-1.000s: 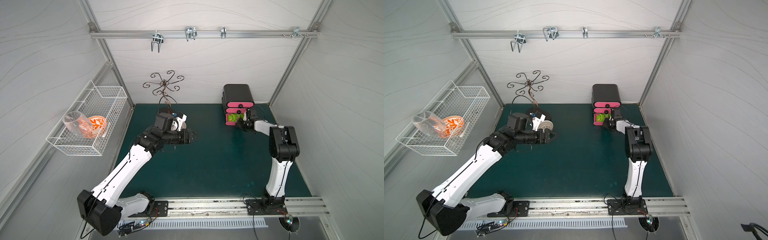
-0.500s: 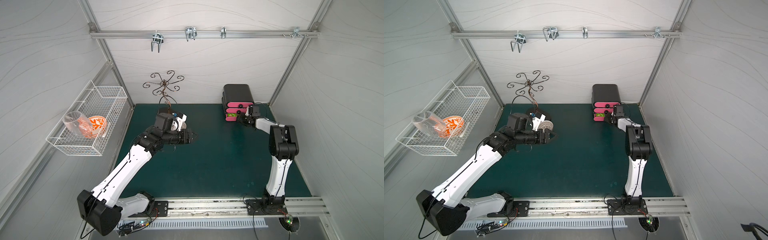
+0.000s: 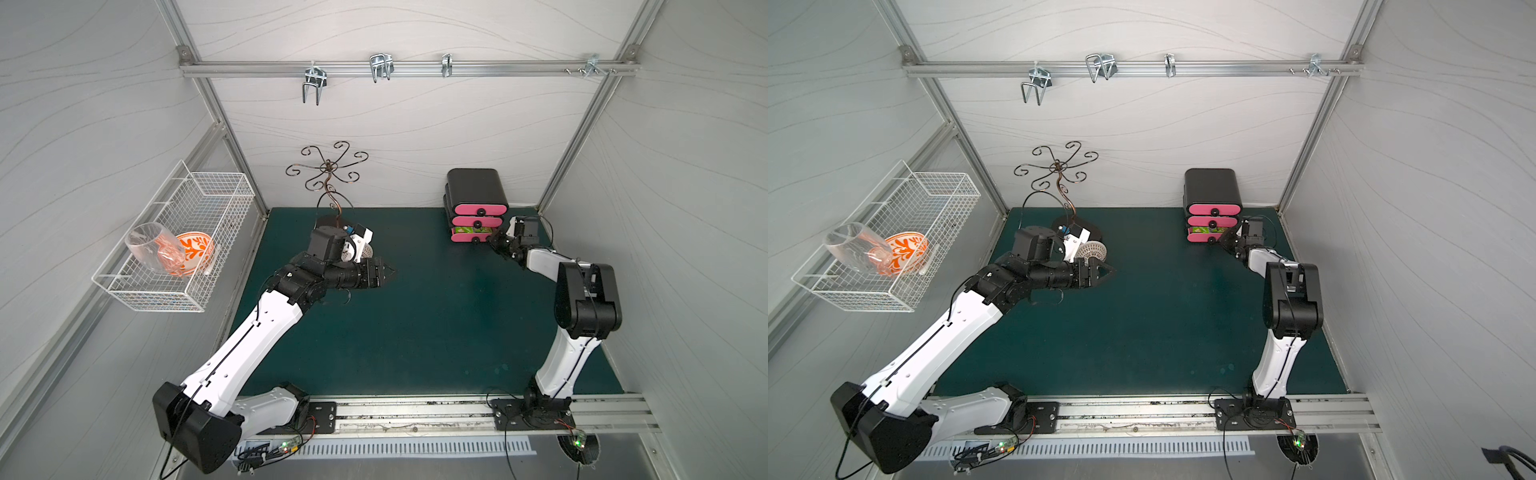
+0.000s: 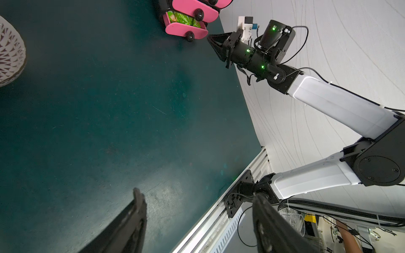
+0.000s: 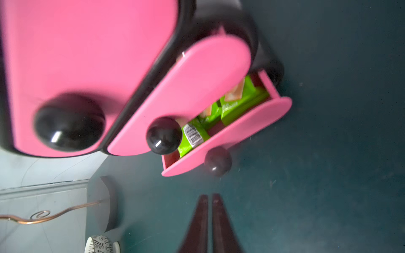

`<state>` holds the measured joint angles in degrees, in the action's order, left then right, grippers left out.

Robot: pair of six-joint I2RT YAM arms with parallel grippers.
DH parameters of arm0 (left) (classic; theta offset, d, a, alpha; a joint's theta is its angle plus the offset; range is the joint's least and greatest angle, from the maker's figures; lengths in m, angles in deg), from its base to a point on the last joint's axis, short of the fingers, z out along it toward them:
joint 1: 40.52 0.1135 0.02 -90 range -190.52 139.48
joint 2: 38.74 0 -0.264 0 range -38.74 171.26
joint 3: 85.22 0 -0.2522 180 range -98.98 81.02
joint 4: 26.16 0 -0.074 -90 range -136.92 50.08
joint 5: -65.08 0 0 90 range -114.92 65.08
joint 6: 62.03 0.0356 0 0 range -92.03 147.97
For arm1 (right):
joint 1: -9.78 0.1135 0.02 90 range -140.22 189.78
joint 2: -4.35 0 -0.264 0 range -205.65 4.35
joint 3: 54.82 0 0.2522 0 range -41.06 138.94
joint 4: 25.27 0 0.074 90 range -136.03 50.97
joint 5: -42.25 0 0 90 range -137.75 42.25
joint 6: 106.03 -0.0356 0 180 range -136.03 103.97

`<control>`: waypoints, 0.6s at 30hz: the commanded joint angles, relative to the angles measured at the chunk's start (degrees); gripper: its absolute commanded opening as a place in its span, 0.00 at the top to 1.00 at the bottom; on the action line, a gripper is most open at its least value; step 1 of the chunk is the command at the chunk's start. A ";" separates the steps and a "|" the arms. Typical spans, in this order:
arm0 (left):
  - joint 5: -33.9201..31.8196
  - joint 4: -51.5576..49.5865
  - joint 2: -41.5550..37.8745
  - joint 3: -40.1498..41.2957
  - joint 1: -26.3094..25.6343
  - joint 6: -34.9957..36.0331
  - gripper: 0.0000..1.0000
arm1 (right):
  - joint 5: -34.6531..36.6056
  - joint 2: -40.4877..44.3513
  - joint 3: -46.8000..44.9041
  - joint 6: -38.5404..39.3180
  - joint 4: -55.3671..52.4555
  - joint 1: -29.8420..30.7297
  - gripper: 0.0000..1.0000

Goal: Place the cookies into the drawer by color
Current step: Close the drawer in the storage box.

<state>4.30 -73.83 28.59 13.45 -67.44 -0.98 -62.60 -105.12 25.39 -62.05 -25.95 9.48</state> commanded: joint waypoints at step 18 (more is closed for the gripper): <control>-0.02 2.35 -0.23 -0.02 -0.13 0.11 0.23 | -7.54 -18.45 8.98 -24.24 18.07 0.27 1.00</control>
<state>4.25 -73.87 28.22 14.00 -67.46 -0.98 -69.09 -121.25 32.21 -82.99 -10.78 8.59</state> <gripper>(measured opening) 0.769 0.044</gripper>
